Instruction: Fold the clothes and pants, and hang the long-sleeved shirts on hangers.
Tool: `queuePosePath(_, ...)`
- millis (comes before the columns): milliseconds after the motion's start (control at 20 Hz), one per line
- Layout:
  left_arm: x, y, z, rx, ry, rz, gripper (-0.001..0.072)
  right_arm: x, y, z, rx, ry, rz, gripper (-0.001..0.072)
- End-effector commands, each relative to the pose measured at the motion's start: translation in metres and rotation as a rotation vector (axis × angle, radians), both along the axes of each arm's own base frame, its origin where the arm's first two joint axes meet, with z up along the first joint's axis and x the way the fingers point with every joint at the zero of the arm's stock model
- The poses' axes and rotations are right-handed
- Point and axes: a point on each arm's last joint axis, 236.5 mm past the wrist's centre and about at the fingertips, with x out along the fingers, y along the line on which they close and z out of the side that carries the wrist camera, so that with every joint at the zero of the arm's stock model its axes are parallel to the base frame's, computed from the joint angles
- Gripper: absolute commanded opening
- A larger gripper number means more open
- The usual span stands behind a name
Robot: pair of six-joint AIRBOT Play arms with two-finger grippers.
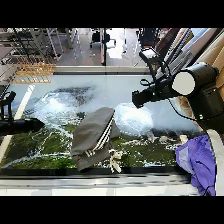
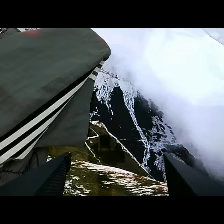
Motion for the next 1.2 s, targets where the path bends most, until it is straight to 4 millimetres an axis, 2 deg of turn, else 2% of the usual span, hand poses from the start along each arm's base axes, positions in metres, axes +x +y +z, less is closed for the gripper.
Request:
queuePosePath(0, 0.003, 0.002, 0.002, -0.002, -0.016, 0.013, 0.0367, 0.000, 0.000, 0.000, 0.001, 0.000, -0.001, 0.0645)
queuePosePath(150, 0.004, 0.002, 0.002, -0.002, -0.018, 0.013, 0.0371, 0.000, 0.000, 0.000, 0.000, 0.000, -0.001, 0.0645)
queuePosePath(200, 0.002, 0.001, 0.002, -0.003, -0.011, 0.008, 0.0404, 0.000, 0.000, 0.000, 0.001, 0.000, -0.001, 0.0645)
queuePosePath(250, 0.000, -0.003, 0.000, -0.007, 0.000, -0.004, 0.0513, 0.000, 0.000, 0.000, 0.000, 0.000, -0.001, 0.0645)
queuePosePath(300, -0.003, -0.010, -0.001, -0.011, 0.013, -0.026, 0.0538, 0.000, 0.000, 0.000, 0.000, 0.000, -0.001, 0.0645)
queuePosePath(400, -0.006, -0.039, -0.004, -0.049, 0.023, -0.088, 0.0538, 0.000, 0.000, 0.000, 0.001, 0.000, -0.001, 0.0645)
queuePosePath(500, -0.017, -0.085, -0.010, -0.144, 0.052, -0.174, 0.0538, 0.003, 0.001, 0.003, -0.002, -0.021, 0.013, 0.0645)
queuePosePath(550, -0.030, -0.108, -0.019, -0.174, 0.097, -0.220, 0.0538, 0.017, 0.007, 0.014, -0.004, -0.105, 0.058, 0.0646)
queuePosePath(700, -0.080, -0.155, -0.065, -0.167, 0.284, -0.302, 0.0537, 0.054, 0.044, 0.072, 0.218, -0.364, 0.061, 0.0645)
queuePosePath(800, -0.114, -0.170, -0.100, -0.077, 0.382, -0.342, 0.0537, 0.065, 0.058, 0.108, 0.328, -0.492, 0.065, 0.0645)
queuePosePath(850, -0.127, -0.173, -0.114, -0.015, 0.406, -0.359, 0.0537, 0.062, 0.064, 0.118, 0.383, -0.499, 0.065, 0.0646)
queuePosePath(950, -0.148, -0.177, -0.129, 0.095, 0.424, -0.392, 0.0537, 0.055, 0.066, 0.131, 0.414, -0.508, 0.076, 0.0646)
queuePosePath(1050, -0.154, -0.175, -0.132, 0.213, 0.380, -0.404, 0.0537, 0.049, 0.062, 0.135, 0.406, -0.511, 0.077, 0.0661)
queuePosePath(1150, -0.143, -0.185, -0.129, 0.303, 0.258, -0.455, 0.0539, 0.047, 0.062, 0.141, 0.417, -0.520, 0.078, 0.0659)
